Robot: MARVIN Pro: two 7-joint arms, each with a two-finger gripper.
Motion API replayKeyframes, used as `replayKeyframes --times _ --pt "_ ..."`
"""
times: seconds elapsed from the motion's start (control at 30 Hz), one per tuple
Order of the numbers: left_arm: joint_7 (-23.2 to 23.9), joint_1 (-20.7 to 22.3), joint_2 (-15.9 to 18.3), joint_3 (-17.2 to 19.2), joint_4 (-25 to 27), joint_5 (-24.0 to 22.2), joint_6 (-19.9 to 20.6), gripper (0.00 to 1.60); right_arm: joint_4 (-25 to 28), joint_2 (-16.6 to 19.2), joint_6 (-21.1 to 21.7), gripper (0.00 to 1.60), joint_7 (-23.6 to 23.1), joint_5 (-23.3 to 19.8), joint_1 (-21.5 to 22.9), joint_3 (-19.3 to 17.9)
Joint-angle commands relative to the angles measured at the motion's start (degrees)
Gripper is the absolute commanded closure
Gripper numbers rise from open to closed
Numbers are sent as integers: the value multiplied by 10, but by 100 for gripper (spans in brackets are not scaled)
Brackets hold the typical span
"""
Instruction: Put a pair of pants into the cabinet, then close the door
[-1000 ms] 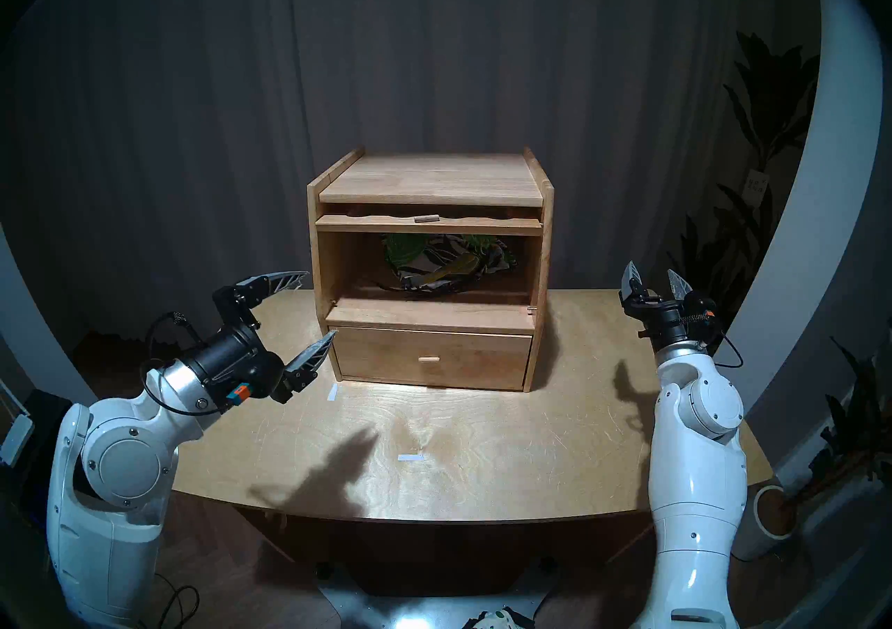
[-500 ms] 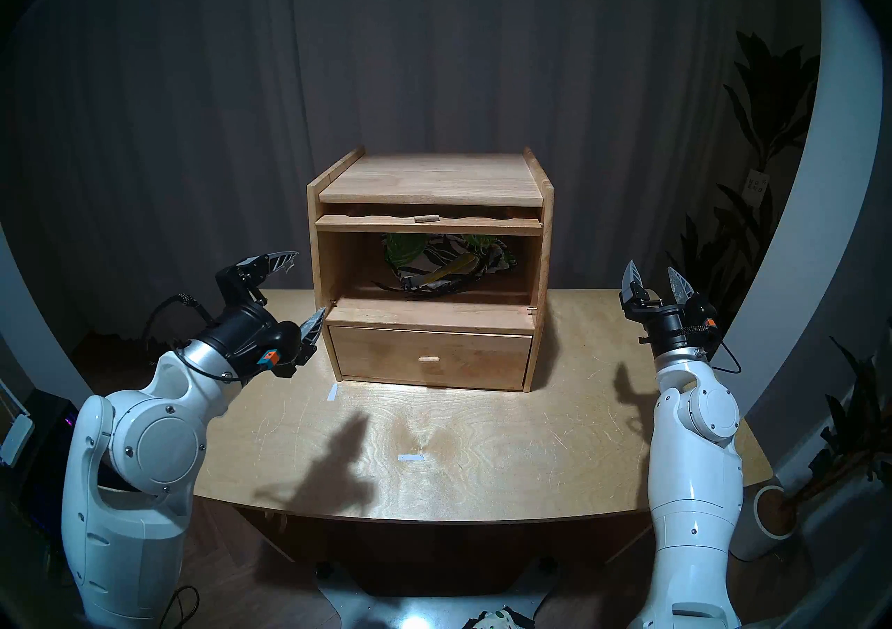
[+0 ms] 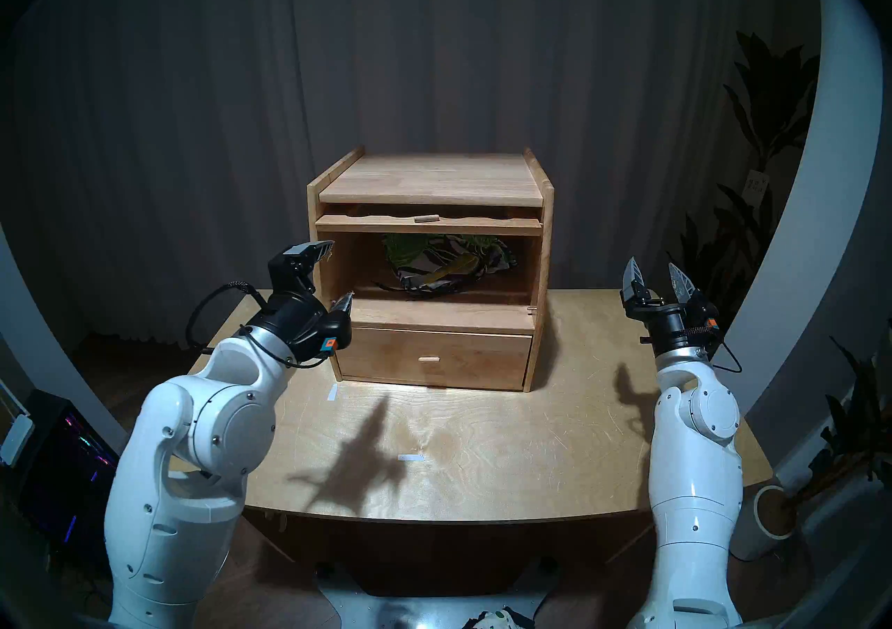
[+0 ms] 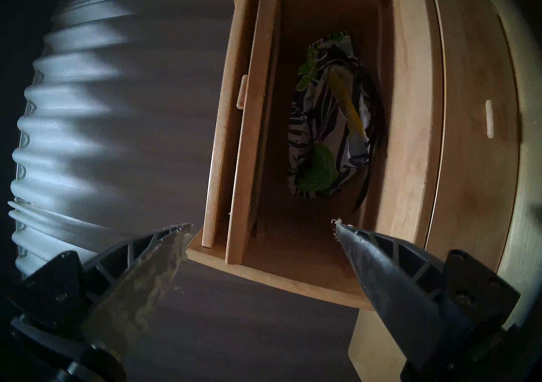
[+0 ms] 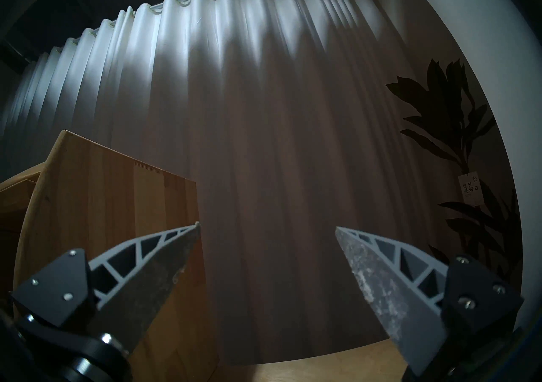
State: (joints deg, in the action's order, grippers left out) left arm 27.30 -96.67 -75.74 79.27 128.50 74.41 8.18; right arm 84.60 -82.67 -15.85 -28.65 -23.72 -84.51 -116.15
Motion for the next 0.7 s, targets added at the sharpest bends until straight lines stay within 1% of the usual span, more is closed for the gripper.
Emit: replayKeyframes --times 0.0,0.07,0.17,0.2,0.37,0.57,0.67 --pt "-15 69 -30 -11 -12 46 4 0 5 1 -12 0 -7 -4 10 1" --pt "-17 70 -33 -12 -15 51 5 0 5 1 -13 0 -8 -4 10 1" --pt "-20 86 -45 -20 -31 68 5 0 3 1 -15 0 -11 -5 11 0" --pt "-20 97 -50 -23 -40 74 6 0 2 1 -16 0 -12 -6 11 0" --pt "-24 120 -69 -28 -67 101 6 0 -1 2 -20 0 -17 -8 13 0" --pt "-27 153 -84 -34 -102 134 -2 0 -5 2 -24 0 -22 -10 14 -1" --pt "-19 170 -87 -37 -122 151 -13 0 -6 2 -27 0 -24 -11 15 -2"
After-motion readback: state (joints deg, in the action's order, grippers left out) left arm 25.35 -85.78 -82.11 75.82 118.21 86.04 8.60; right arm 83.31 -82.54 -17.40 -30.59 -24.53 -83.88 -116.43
